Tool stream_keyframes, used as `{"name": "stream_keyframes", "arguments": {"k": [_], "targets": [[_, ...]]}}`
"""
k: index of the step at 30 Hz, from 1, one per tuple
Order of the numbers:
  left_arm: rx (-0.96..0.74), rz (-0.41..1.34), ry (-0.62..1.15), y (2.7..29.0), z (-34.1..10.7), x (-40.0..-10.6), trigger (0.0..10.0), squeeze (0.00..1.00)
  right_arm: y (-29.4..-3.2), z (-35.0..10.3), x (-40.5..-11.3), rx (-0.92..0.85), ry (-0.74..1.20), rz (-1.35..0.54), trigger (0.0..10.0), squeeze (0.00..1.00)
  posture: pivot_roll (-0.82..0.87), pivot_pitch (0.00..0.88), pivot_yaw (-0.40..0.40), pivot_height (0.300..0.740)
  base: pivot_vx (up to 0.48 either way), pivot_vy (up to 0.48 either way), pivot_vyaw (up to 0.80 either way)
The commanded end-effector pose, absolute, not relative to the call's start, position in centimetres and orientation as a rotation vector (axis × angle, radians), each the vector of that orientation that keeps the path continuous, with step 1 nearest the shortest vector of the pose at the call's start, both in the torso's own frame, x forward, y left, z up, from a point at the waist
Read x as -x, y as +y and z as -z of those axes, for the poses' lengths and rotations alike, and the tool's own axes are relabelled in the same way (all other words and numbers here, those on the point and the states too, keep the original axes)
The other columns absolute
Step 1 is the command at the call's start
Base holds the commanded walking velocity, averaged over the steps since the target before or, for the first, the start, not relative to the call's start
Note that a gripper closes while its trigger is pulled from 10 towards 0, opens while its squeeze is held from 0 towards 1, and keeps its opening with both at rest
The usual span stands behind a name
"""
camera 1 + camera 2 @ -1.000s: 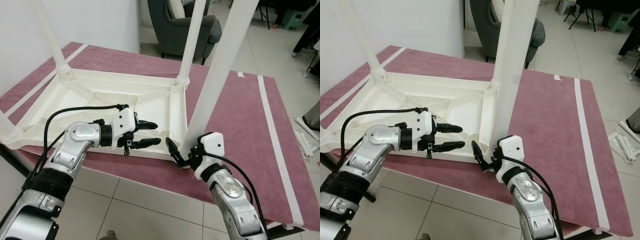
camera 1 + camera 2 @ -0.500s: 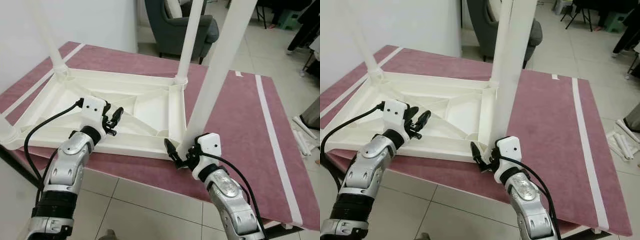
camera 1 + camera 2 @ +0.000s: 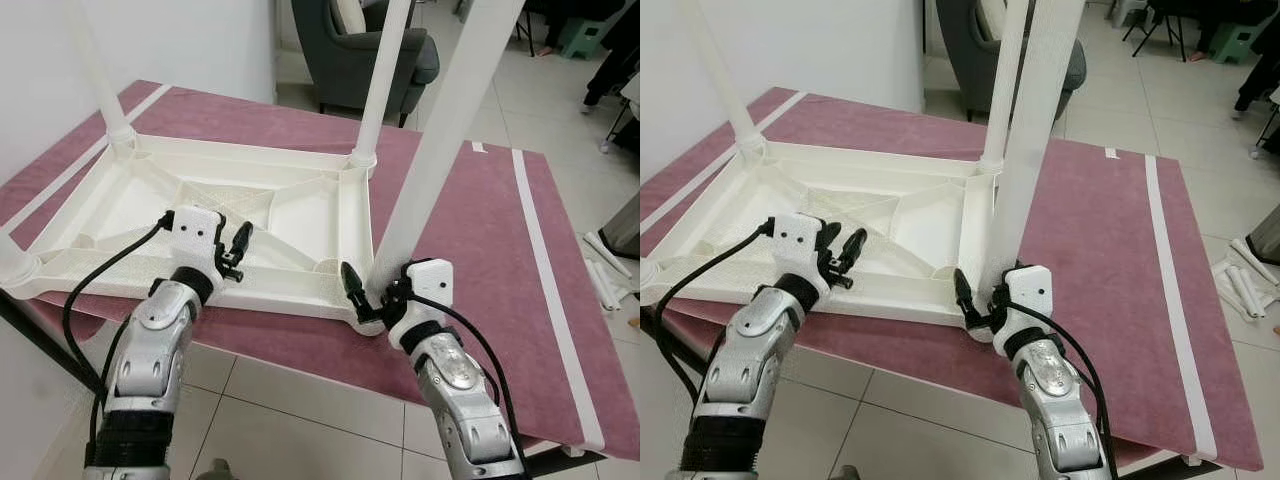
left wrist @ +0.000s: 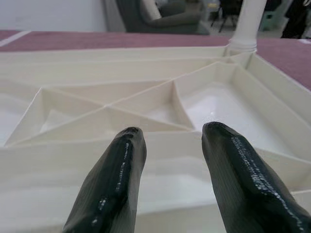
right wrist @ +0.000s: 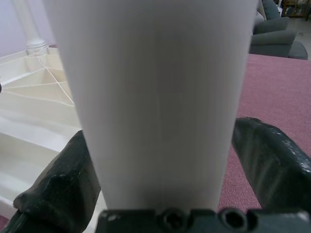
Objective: Building children table
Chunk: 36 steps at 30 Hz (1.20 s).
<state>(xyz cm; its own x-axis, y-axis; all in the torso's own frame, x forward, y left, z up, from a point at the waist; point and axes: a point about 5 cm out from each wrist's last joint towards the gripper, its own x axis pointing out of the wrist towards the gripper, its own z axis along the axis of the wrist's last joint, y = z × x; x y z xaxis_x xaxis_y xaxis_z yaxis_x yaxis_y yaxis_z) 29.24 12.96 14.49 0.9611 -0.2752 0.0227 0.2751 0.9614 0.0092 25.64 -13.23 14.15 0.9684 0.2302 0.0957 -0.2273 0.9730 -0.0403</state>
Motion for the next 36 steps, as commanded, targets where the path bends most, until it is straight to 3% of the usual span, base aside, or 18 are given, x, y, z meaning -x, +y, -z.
{"name": "stream_keyframes", "arguments": {"k": [1, 3, 7, 10, 28, 34, 36], "targets": [[-0.031, 0.202, -0.057, 13.2, -15.0, -29.2, 10.0, 0.00, -13.3, -14.0, -25.7, 0.034, -0.102, -0.215, 10.0, 0.00, 0.08, 0.000, -0.004, 0.740, 0.000, 0.000, 0.00], [-0.031, 0.202, -0.057, 13.2, -15.0, -29.2, 10.0, 0.00, -13.3, -14.0, -25.7, 0.034, -0.102, -0.215, 10.0, 0.00, 0.08, 0.000, -0.004, 0.740, 0.000, 0.000, 0.00], [-0.109, -0.092, -0.135, 15.4, -15.7, -30.0, 10.0, 0.00, -13.9, -14.2, -26.1, 0.036, -0.119, -0.149, 10.0, 0.00, 0.09, 0.000, -0.010, 0.740, 0.000, 0.000, 0.00], [-0.131, -0.113, -0.143, 15.7, -15.6, -30.1, 10.0, 0.00, -13.9, -14.3, -26.1, 0.037, -0.121, -0.149, 10.0, 0.00, 0.09, 0.000, -0.012, 0.740, 0.000, 0.000, 0.00], [-0.247, 0.045, -0.115, 16.2, -14.3, -28.8, 10.0, 0.00, -14.2, -12.7, -24.1, 0.033, -0.068, -0.131, 10.0, 0.00, 0.10, 0.000, -0.024, 0.740, 0.000, 0.000, 0.00], [-0.275, 0.101, -0.087, 16.5, -13.7, -28.7, 10.0, 0.00, -13.1, -13.0, -24.3, 0.044, -0.072, -0.265, 10.0, 0.00, 0.11, 0.000, -0.022, 0.740, 0.000, 0.000, 0.00], [-0.246, 0.193, -0.044, 15.0, -13.0, -28.3, 10.0, 0.00, -13.3, -13.3, -24.7, 0.052, -0.081, -0.291, 10.0, 0.00, 0.12, 0.000, -0.028, 0.740, 0.000, 0.000, 0.00]]}}
